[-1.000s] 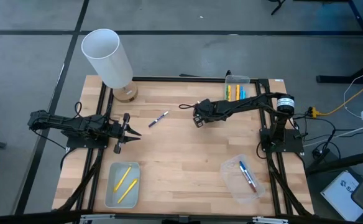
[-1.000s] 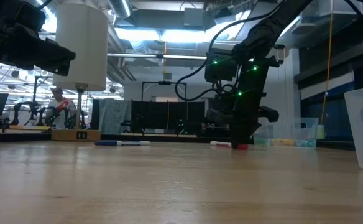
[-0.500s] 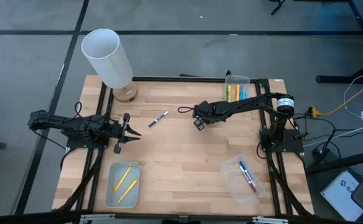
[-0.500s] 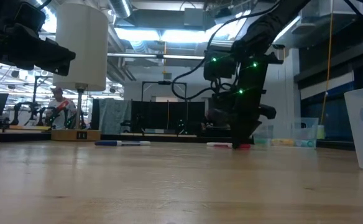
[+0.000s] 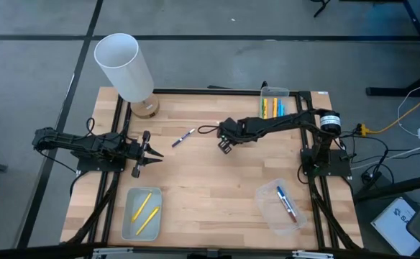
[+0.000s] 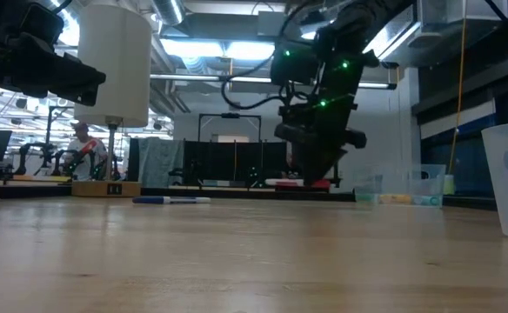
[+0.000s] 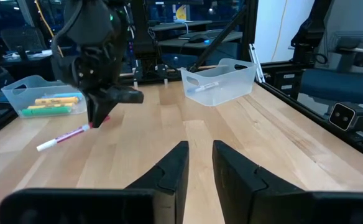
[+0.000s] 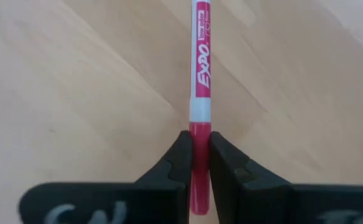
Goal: Pick & Place Markers
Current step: Put the pink marker pen into the bottom transparent bin
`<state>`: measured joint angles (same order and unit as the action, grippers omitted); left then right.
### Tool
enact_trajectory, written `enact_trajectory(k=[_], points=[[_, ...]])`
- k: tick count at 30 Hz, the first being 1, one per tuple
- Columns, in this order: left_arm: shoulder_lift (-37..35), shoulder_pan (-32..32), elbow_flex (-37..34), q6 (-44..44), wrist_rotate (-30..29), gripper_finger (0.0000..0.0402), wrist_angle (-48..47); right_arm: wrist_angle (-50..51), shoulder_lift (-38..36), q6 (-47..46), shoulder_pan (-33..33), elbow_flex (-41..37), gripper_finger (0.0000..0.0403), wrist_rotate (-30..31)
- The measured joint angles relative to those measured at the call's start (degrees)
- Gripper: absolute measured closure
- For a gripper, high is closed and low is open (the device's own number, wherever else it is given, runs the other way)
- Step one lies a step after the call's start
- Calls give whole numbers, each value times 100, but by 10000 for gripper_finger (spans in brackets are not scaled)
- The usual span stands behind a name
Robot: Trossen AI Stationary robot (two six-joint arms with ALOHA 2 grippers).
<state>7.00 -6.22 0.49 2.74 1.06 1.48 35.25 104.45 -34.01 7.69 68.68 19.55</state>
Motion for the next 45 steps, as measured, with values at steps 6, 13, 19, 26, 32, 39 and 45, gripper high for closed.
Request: enact_trajectory(k=[6,13,19,26,32,39,45], points=[[0,1,1,-1,0,333,0,-27,-9,-7,-204,138,367,15],[-1,2,2,-1,0,335,0,-197,-162,-1,-409,143,367,31],[-2,1,2,-2,2,332,0,-66,-457,1,-655,148,367,39],[0,2,2,0,0,336,0,126,-761,23,-940,149,367,31],[-2,0,2,0,0,332,0,219,-1056,23,-1326,149,367,21],[-1,0,1,0,0,335,0,368,-1249,-29,-1823,149,367,-122],[-2,2,2,0,0,334,0,398,-1426,-180,-2203,149,367,-258]])
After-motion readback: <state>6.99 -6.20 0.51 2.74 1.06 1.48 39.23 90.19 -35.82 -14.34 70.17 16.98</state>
